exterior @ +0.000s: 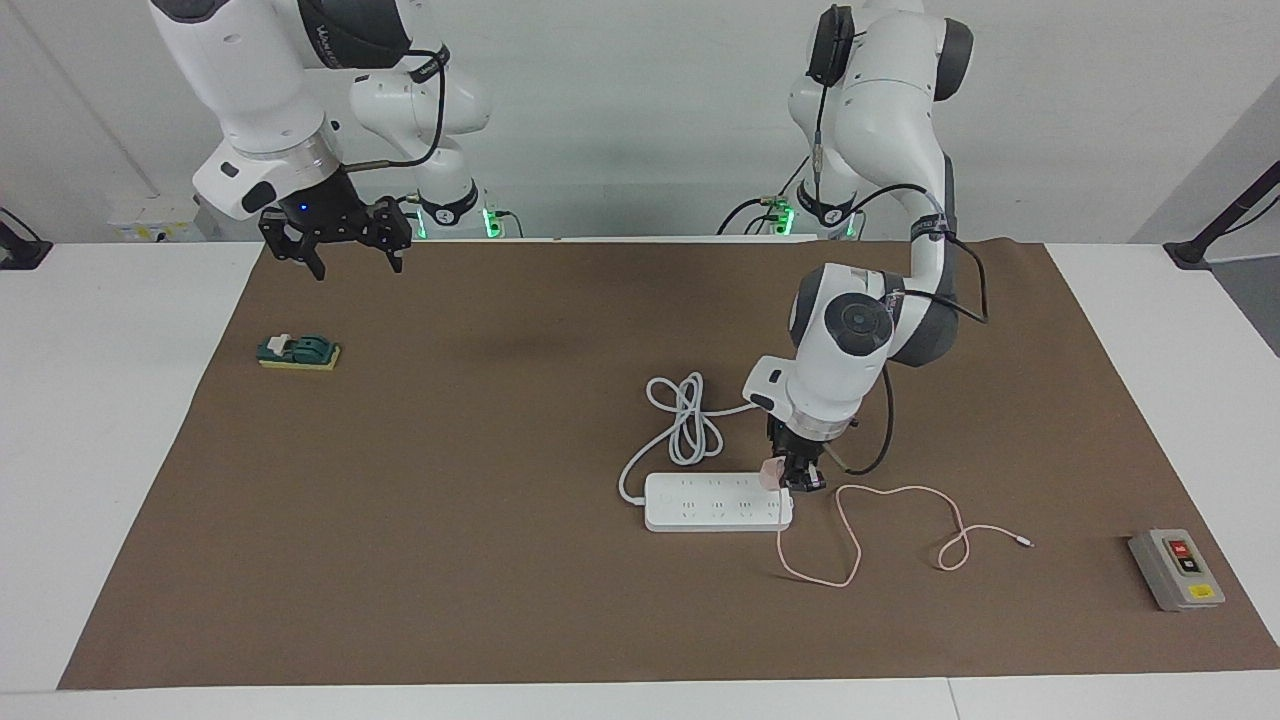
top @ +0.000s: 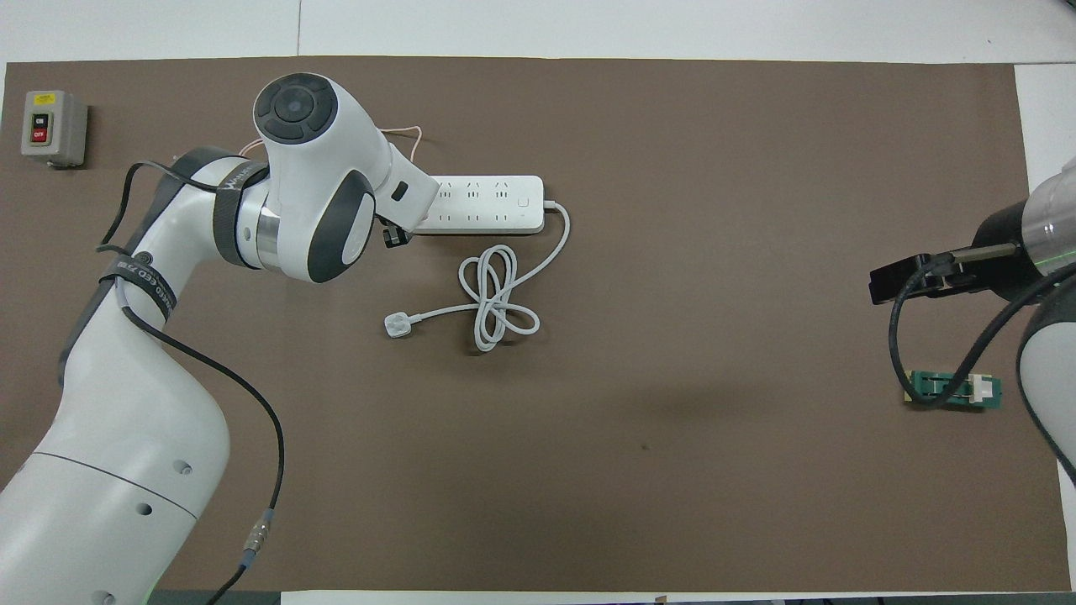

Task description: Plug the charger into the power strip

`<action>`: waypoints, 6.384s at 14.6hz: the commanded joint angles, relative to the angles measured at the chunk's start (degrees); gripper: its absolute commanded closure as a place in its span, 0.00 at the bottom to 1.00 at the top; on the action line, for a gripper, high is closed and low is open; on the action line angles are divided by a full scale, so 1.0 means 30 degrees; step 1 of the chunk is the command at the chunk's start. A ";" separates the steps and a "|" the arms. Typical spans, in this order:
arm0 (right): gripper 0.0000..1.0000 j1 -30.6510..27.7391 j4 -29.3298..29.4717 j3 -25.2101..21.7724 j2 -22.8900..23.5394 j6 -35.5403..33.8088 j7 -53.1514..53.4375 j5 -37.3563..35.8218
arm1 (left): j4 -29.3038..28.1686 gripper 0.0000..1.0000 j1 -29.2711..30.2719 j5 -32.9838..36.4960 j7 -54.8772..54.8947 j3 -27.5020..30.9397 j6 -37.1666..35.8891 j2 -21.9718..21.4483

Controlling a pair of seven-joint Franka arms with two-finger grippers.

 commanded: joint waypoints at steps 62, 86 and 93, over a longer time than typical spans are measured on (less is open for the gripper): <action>0.00 -0.0289 -0.0059 0.0128 -0.0225 -0.0258 0.0280 0.0211 | 0.0750 0.00 0.3037 -0.0671 0.2860 0.0005 -0.5012 -0.5369; 0.00 -0.0289 -0.0059 0.0099 -0.0225 -0.0200 0.0338 0.0211 | 0.0076 0.00 0.6615 -0.0378 -2.0665 0.1030 -1.0902 -0.9710; 0.00 -0.0260 -0.0059 0.0128 -0.0225 -0.0200 0.0309 0.0211 | 0.0574 0.00 0.8102 0.0032 -2.1428 0.0068 -1.2193 -0.9621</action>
